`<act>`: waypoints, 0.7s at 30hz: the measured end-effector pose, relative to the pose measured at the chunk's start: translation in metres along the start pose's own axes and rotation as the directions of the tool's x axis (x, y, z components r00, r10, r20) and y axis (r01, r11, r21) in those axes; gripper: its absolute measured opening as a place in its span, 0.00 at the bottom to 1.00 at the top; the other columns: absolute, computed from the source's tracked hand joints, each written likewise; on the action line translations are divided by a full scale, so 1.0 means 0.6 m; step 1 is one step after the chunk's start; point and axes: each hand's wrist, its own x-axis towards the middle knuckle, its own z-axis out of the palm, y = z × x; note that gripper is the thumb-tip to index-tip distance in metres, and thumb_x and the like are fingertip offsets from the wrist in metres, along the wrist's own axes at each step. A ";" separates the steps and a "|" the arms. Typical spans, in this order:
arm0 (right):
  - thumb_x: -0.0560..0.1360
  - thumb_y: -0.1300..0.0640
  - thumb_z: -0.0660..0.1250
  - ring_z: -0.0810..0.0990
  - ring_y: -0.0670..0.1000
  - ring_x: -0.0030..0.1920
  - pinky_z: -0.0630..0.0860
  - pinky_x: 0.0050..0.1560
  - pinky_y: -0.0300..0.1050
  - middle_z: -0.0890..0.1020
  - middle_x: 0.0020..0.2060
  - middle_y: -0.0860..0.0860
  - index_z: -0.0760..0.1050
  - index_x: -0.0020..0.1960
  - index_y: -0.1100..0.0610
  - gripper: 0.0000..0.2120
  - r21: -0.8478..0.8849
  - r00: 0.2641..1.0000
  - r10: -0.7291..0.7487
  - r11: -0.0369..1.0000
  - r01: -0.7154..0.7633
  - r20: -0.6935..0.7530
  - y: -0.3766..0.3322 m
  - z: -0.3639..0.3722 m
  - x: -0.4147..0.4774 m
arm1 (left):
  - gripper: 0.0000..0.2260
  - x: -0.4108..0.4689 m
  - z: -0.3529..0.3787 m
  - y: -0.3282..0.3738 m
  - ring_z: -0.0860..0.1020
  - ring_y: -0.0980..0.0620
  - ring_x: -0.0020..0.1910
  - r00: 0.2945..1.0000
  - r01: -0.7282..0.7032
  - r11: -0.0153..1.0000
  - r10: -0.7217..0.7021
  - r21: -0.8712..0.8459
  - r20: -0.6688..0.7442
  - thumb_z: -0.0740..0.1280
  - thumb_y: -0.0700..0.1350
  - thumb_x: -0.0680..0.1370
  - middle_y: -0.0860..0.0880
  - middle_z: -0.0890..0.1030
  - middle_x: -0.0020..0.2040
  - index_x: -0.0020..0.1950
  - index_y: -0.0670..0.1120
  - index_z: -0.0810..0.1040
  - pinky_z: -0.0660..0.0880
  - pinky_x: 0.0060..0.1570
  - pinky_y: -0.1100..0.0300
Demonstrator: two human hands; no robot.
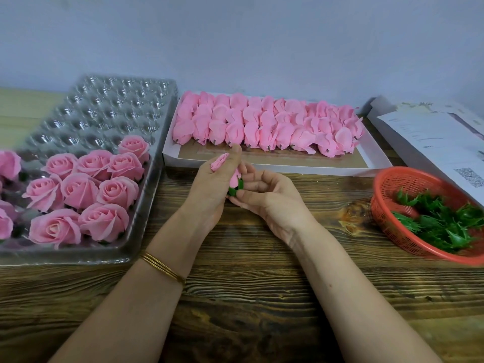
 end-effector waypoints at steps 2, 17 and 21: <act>0.70 0.79 0.67 0.84 0.55 0.47 0.83 0.52 0.48 0.83 0.45 0.61 0.76 0.56 0.70 0.16 -0.015 1.000 -0.012 1.000 0.012 -0.013 0.002 0.000 0.001 | 0.22 0.001 0.001 -0.001 0.81 0.56 0.38 1.000 -0.009 1.000 0.009 0.013 0.000 0.64 0.56 0.80 0.51 0.83 0.38 0.27 0.51 0.76 0.77 0.40 0.62; 0.68 0.78 0.71 0.85 0.56 0.40 0.84 0.44 0.45 0.85 0.39 0.60 0.80 0.49 0.66 0.13 -0.009 0.997 0.053 0.999 -0.054 -0.058 -0.002 -0.001 -0.003 | 0.22 -0.002 0.000 0.003 0.81 0.59 0.38 1.000 -0.030 0.998 0.030 0.047 0.002 0.62 0.55 0.82 0.52 0.84 0.38 0.29 0.50 0.76 0.77 0.36 0.66; 0.68 0.78 0.70 0.85 0.55 0.38 0.84 0.43 0.43 0.85 0.37 0.59 0.80 0.48 0.68 0.12 0.009 0.997 0.060 0.998 -0.060 -0.049 -0.004 -0.001 -0.004 | 0.22 -0.002 0.001 0.001 0.81 0.59 0.38 0.999 -0.044 0.997 0.043 0.064 0.007 0.62 0.55 0.81 0.52 0.83 0.38 0.29 0.50 0.76 0.76 0.37 0.66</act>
